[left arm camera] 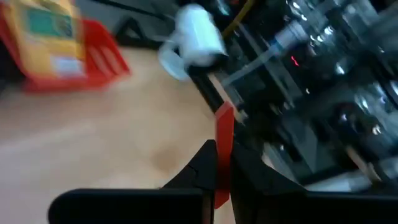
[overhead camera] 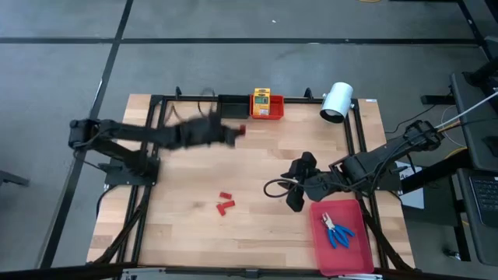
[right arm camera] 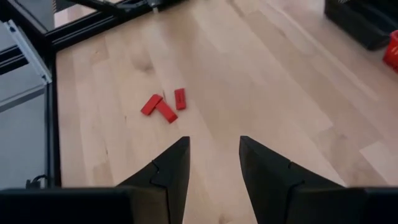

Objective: Pick & Place School Supplies
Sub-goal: Put the red eraser into the black bin

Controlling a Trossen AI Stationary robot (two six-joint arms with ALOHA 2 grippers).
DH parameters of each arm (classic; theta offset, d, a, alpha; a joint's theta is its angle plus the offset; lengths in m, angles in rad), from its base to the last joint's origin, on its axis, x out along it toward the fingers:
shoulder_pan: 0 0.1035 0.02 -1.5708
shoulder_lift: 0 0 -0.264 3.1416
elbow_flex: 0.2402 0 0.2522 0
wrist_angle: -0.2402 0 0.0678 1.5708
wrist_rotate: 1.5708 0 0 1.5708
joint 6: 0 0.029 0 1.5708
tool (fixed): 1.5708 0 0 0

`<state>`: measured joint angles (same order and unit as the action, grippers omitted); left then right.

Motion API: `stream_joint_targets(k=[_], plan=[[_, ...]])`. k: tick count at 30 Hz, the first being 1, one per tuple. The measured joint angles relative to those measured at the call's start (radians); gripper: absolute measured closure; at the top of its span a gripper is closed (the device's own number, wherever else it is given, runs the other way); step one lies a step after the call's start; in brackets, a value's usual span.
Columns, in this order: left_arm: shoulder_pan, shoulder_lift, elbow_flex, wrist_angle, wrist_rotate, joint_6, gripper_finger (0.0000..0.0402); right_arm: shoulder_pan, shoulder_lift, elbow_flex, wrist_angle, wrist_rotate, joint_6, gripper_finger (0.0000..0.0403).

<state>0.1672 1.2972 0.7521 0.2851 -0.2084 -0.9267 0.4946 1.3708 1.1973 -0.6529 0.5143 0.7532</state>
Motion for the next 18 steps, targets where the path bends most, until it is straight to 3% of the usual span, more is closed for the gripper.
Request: stream_joint_targets(k=[4, 9, 13, 18], plan=[[0.269, 0.021, 0.058, -0.216, 0.146, 0.028, 0.0387, 0.001, 0.0, 0.0, 0.001, 0.021, 0.015, 0.0262], [0.525, 0.125, 0.205, -0.39, 0.347, 0.154, 0.0387, 0.001, 0.0, 0.0, 0.001, 0.033, 0.04, 0.0262], [0.628, 0.274, 0.408, -0.649, 0.404, 0.279, 0.0387, 0.001, 0.0, 0.0, -0.003, 0.04, 0.071, 0.0262], [0.654, 0.457, 0.626, -0.857, 0.41, 0.353, 0.0387, 0.001, 0.0, 0.0, -0.017, 0.051, 0.107, 0.0262]])
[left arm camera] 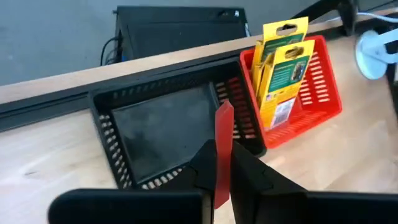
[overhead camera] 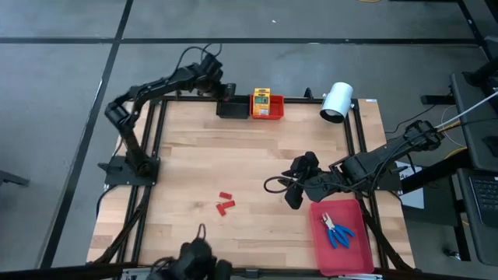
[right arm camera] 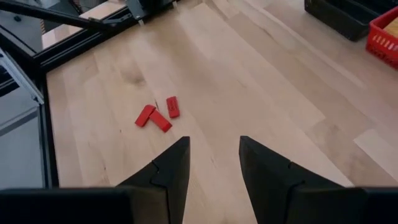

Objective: Pick & Place School Supplies
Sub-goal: Put the red eraser into the black bin

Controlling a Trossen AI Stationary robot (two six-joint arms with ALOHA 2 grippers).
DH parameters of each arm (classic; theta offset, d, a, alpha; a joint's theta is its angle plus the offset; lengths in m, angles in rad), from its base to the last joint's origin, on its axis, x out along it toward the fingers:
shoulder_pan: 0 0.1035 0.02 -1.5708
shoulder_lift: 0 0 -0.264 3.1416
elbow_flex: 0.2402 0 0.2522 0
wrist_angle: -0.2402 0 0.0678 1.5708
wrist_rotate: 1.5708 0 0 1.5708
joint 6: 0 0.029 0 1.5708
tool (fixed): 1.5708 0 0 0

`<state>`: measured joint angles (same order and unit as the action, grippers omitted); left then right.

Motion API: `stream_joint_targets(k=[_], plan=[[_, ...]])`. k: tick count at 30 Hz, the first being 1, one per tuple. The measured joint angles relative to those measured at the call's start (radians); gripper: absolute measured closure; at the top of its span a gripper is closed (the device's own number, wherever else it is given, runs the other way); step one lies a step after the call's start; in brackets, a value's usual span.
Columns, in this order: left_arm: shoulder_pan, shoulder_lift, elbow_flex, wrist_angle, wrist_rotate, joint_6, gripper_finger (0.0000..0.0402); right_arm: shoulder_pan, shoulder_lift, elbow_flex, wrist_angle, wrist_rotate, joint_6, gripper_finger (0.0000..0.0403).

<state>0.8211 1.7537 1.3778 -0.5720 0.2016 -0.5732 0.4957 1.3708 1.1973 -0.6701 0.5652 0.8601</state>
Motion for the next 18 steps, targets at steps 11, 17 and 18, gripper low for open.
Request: stream_joint_targets(k=[11, 17, 18], plan=[[-0.003, 0.163, 0.052, -0.042, -0.094, -0.098, 0.0387, 0.025, -0.015, 0.0, -0.068, 0.053, 0.087, 0.0262], [-0.008, 0.185, 0.052, -0.043, -0.12, -0.123, 0.0387, 0.048, -0.015, 0.0, -0.098, 0.075, 0.13, 0.0262], [-0.009, 0.185, 0.052, -0.042, -0.131, -0.124, 0.0387, 0.05, -0.015, 0.0, -0.102, 0.076, 0.138, 0.0262]])
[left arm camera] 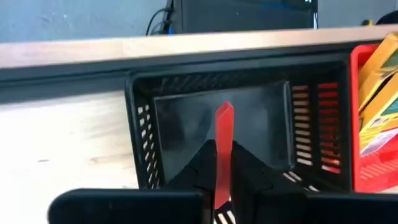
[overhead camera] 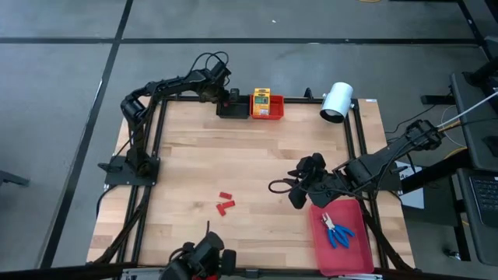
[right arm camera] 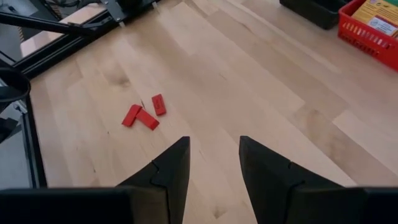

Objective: Pick & Place School Supplies
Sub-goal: Put the red eraser into the black bin

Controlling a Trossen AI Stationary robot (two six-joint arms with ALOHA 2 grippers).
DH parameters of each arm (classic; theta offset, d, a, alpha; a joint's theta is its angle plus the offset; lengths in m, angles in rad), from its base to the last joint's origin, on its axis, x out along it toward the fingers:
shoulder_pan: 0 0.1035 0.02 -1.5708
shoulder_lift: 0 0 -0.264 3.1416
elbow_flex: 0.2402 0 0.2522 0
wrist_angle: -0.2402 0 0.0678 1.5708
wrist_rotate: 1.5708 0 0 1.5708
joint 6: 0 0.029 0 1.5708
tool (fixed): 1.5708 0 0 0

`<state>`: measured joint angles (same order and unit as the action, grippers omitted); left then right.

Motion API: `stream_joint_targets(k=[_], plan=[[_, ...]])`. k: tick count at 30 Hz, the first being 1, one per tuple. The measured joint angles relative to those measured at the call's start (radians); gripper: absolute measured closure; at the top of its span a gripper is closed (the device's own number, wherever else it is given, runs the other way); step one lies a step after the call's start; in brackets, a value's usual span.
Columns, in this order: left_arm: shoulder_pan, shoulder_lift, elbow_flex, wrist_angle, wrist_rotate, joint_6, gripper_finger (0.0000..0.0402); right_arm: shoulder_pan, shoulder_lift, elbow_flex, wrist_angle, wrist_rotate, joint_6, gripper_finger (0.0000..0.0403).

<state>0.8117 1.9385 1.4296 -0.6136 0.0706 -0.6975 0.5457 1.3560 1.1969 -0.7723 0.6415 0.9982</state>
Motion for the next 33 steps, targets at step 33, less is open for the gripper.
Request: stream_joint_targets(k=[33], plan=[[-0.028, -0.001, 0.0, 0.027, -0.031, 0.058, 0.0228, 0.016, 0.0, 0.0, -0.008, 0.025, 0.016, 0.0262]])
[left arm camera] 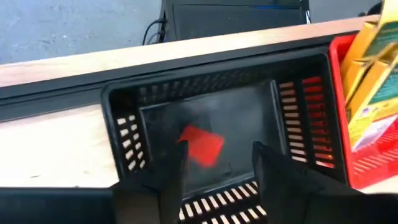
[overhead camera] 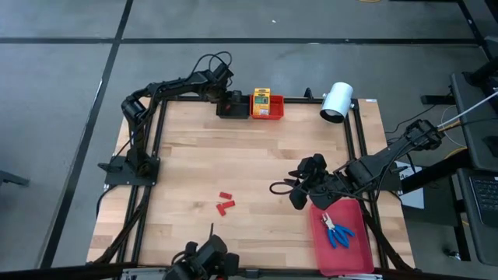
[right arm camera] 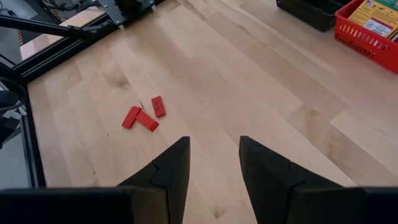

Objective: Pick & Place School Supplies
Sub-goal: Put the red eraser into the black bin

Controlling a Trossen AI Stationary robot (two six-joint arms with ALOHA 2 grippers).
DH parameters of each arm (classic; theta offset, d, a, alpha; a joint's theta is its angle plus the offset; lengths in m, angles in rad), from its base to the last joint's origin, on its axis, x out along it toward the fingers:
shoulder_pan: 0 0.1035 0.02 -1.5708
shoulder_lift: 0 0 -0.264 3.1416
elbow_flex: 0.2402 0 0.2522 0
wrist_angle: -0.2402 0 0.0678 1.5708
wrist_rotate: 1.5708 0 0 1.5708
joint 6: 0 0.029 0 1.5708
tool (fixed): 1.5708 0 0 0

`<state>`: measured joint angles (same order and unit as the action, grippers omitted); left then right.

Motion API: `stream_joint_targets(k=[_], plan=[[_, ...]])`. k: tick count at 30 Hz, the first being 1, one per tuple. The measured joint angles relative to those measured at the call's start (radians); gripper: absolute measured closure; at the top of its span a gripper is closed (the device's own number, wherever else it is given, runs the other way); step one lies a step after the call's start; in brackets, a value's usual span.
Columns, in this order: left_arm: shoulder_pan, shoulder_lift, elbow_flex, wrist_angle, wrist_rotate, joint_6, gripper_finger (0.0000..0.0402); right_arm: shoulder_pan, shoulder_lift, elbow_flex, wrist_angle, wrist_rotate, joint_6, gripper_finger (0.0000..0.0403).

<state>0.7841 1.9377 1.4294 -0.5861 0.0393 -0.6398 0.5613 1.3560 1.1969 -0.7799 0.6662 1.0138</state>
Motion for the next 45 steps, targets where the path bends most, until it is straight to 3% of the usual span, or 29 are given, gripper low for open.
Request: stream_joint_targets(k=[7, 12, 16, 19, 21, 23, 26, 28, 33, 36, 45], plan=[[0.0, 0.0, -0.001, 0.011, 0.01, 0.014, 0.0219, 0.0, 0.0, 0.0, 0.0, 0.0, 0.0, 0.0262], [-0.005, -0.024, -0.001, 0.043, 0.107, 0.096, 0.0222, 0.0, 0.0, 0.0, -0.001, 0.0, 0.0, 0.0262], [-0.032, -0.09, -0.001, -0.035, 0.307, 0.327, 0.0229, 0.0, 0.0, 0.0, -0.023, 0.001, 0.024, 0.0262], [-0.107, -0.145, 0.0, -0.253, 0.52, 0.541, 0.0234, 0.006, 0.0, 0.0, -0.046, 0.023, 0.053, 0.0262], [-0.196, -0.169, 0.0, -0.444, 0.589, 0.678, 0.0238, 0.008, 0.0, 0.0, -0.051, 0.037, 0.062, 0.0262], [-0.321, -0.189, -0.01, -0.583, 0.547, 0.791, 0.0244, 0.008, 0.0, 0.0, -0.059, 0.041, 0.073, 0.0262], [-0.535, -0.222, -0.089, -0.63, 0.37, 0.859, 0.0253, 0.008, 0.0, 0.0, -0.059, 0.045, 0.079, 0.0262], [-0.648, -0.242, -0.164, -0.545, 0.269, 0.826, 0.0258, 0.008, 0.0, 0.0, -0.06, 0.048, 0.083, 0.0262], [-0.858, -0.323, -0.325, -0.201, 0.159, 0.634, 0.026, 0.019, 0.0, 0.0, -0.059, 0.047, 0.108, 0.0262], [-0.94, -0.352, -0.389, -0.093, 0.067, 0.555, 0.026, 0.034, 0.0, 0.0, -0.065, 0.043, 0.13, 0.0262], [-1.012, -0.342, -0.475, 0.097, 0.012, 0.426, 0.026, 0.061, 0.0, 0.0, -0.077, 0.041, 0.146, 0.0262]])
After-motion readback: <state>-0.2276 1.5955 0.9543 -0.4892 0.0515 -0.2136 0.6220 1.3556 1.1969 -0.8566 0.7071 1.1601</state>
